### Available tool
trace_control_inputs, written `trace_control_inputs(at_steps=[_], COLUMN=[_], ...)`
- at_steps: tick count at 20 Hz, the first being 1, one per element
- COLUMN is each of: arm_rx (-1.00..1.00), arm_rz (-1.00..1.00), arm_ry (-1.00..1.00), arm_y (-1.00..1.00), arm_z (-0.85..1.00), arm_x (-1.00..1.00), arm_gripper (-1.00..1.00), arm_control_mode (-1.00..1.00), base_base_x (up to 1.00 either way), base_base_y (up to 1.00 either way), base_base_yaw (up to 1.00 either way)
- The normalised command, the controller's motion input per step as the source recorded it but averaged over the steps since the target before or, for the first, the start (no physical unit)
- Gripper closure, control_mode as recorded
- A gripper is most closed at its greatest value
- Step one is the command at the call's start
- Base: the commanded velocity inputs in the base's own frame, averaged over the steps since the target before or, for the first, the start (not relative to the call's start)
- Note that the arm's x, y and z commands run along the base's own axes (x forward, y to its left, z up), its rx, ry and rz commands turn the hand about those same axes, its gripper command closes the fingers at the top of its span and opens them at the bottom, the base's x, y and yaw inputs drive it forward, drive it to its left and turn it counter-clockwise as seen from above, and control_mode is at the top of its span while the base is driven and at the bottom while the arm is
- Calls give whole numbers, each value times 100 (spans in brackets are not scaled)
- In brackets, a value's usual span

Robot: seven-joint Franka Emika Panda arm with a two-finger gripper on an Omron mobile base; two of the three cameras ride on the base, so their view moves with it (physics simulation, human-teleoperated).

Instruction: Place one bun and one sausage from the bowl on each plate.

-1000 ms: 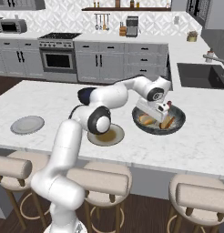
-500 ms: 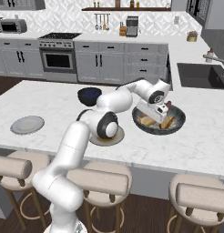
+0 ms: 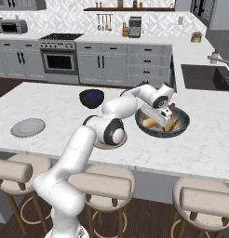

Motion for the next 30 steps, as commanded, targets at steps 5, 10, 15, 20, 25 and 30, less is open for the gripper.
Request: trace_control_inputs(at_steps=[5,10,15,20,25,30], arm_rx=[-1,0,-12,-8,0,-1], arm_rz=[-7,-7,0,-1,0,0], arm_ry=[-6,-1,2,0,-1,-35], arm_y=[29,21,0,0,0,29], arm_z=[-15,-3,-49,-37,3,85], arm_x=[18,10,7,9,-35,-100], arm_gripper=[-100,-100,-100,100,100,100], arm_control_mode=[-100,-100,-100,-100,-100,-100], base_base_x=[0,0,0,0,0,0], base_base_y=[0,0,0,0,0,0], base_base_yaw=[0,0,0,0,0,0])
